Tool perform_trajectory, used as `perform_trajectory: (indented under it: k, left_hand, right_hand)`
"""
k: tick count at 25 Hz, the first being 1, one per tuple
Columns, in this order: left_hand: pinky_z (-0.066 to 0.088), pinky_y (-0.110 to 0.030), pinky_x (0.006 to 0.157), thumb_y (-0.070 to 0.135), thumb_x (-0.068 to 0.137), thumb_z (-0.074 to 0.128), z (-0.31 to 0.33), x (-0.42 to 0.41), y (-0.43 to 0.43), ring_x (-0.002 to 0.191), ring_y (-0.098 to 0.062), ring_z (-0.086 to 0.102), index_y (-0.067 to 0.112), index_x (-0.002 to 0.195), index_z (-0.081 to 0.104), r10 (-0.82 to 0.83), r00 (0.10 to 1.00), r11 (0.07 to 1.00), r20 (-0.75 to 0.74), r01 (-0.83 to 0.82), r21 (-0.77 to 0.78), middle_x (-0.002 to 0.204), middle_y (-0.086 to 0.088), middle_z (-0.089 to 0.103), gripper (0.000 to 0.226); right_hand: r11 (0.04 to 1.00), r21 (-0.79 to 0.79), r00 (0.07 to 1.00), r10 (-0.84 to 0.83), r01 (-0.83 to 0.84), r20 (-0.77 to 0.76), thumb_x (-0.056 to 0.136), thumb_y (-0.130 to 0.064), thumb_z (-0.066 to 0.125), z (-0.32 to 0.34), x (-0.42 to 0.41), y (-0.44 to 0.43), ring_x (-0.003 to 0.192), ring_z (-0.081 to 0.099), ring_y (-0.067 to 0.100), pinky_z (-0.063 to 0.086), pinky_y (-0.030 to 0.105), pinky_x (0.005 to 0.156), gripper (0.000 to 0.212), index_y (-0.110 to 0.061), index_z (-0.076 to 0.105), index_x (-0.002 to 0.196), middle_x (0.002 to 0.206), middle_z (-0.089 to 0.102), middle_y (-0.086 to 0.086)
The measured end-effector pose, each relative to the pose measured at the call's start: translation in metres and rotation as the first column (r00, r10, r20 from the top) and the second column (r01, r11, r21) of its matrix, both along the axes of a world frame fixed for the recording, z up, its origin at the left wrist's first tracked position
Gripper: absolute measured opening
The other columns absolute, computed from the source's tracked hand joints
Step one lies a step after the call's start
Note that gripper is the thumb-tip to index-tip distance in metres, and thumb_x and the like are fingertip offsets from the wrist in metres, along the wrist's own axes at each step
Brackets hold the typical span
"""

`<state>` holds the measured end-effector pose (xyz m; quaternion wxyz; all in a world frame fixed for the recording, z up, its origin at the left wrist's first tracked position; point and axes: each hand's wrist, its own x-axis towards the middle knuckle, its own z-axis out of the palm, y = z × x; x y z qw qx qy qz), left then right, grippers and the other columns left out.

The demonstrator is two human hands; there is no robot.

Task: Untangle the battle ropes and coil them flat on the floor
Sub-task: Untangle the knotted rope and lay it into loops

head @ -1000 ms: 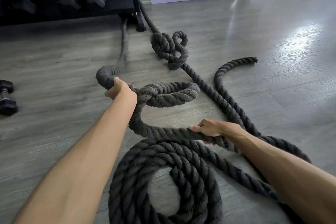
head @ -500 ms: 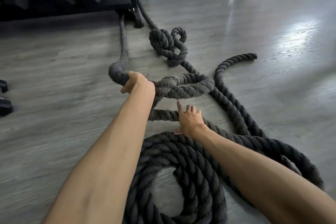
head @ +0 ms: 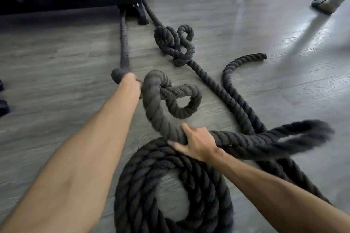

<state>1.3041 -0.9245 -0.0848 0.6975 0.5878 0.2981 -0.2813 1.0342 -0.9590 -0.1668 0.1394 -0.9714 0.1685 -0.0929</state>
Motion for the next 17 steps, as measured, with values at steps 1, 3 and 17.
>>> perform_trajectory:
  k: [1,3,17]
  left_hand:
    - [0.034,-0.036,0.106,0.023,0.101,0.044,-0.008,0.002,0.007,0.103,-0.019,0.046,0.012,0.098,0.051,-0.052,0.998,0.998,-0.037,0.05,-0.038,0.112,-0.001,0.056,0.013]
    - [0.036,-0.054,0.104,0.025,0.091,0.059,-0.056,0.024,0.002,0.117,-0.028,0.049,0.013,0.125,0.05,-0.181,0.983,0.981,-0.015,0.182,0.061,0.124,0.0,0.053,0.037]
    - [0.054,-0.034,0.089,0.029,0.071,0.078,-0.033,0.062,0.153,0.109,-0.021,0.065,0.006,0.126,0.057,-0.133,0.92,0.835,0.368,-0.096,0.542,0.128,-0.007,0.064,0.063]
  right_hand:
    - [0.997,0.045,0.995,-0.064,0.06,0.082,0.085,-0.076,0.049,0.011,0.006,-0.006,0.073,0.067,0.038,0.048,0.04,0.062,0.058,-0.018,0.043,0.089,0.079,0.069,0.009]
    - [0.974,0.154,0.956,-0.199,0.169,0.214,0.086,-0.074,0.05,0.033,0.021,-0.021,0.069,0.065,0.039,0.049,0.04,0.059,0.055,-0.02,0.039,0.086,0.07,0.067,0.01]
    - [0.675,0.459,0.798,-0.584,0.578,-0.148,0.086,-0.081,0.042,0.028,0.058,-0.105,0.055,0.066,0.026,0.056,0.037,0.07,0.077,-0.007,0.062,0.076,0.063,0.068,0.006]
